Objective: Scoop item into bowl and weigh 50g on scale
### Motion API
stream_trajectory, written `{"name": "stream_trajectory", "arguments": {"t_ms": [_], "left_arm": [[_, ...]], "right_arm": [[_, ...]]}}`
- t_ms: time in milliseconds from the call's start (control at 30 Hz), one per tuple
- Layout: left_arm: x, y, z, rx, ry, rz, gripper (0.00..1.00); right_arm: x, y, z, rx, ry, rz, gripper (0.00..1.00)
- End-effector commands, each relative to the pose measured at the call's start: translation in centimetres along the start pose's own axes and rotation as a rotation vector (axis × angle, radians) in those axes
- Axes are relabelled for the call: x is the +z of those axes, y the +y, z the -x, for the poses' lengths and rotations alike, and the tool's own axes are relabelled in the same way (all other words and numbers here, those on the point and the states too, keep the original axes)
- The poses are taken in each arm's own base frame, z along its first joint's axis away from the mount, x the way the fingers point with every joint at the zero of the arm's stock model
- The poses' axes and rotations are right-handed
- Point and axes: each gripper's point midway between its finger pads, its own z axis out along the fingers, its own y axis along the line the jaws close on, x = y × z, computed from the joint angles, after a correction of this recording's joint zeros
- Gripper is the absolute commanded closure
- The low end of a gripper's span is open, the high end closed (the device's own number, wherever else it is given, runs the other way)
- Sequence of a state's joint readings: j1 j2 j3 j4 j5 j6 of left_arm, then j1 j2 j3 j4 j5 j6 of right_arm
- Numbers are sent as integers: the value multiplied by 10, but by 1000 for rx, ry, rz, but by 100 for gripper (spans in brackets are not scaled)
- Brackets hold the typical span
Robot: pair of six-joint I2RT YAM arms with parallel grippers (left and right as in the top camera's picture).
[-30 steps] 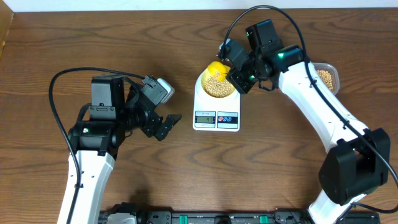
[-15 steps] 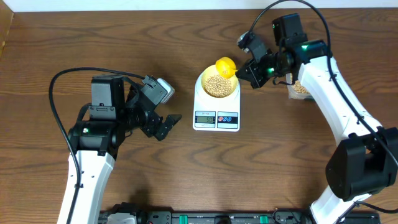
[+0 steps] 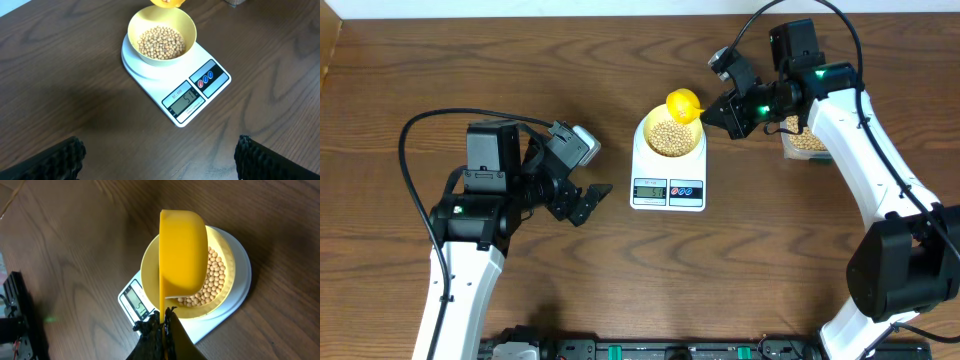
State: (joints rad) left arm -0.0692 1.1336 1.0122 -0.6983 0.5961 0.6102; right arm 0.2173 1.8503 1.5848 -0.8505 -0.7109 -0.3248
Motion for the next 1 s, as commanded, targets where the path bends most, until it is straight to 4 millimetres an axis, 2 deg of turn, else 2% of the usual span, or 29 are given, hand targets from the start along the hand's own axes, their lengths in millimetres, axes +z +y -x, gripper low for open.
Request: {"name": "stream_trajectory", "arguments": {"t_ms": [0,300,433,600,733,867,967], "left_arm": [[-2,2,4,12,-6,10,2],[-2,2,4,12,-6,10,3],[-2,2,4,12,-6,10,2],[-2,2,4,12,-6,10,2],[-2,2,4,12,-6,10,3],[-2,2,4,12,-6,10,2],[-2,2,4,12,-6,10,3]], "right_arm": [[-2,4,9,-4,-22,24,99],[-24,4,25,23,-102,84,99],[-44,-7,29,77,-150,103,99],[-78,-36,22,157,-201,57,99],[-105,-66,10,204,-221,-45,99],[-135,-109,-21,292,-156,-282,99],[-150,-131,-46,311,-71,-430,99]]}}
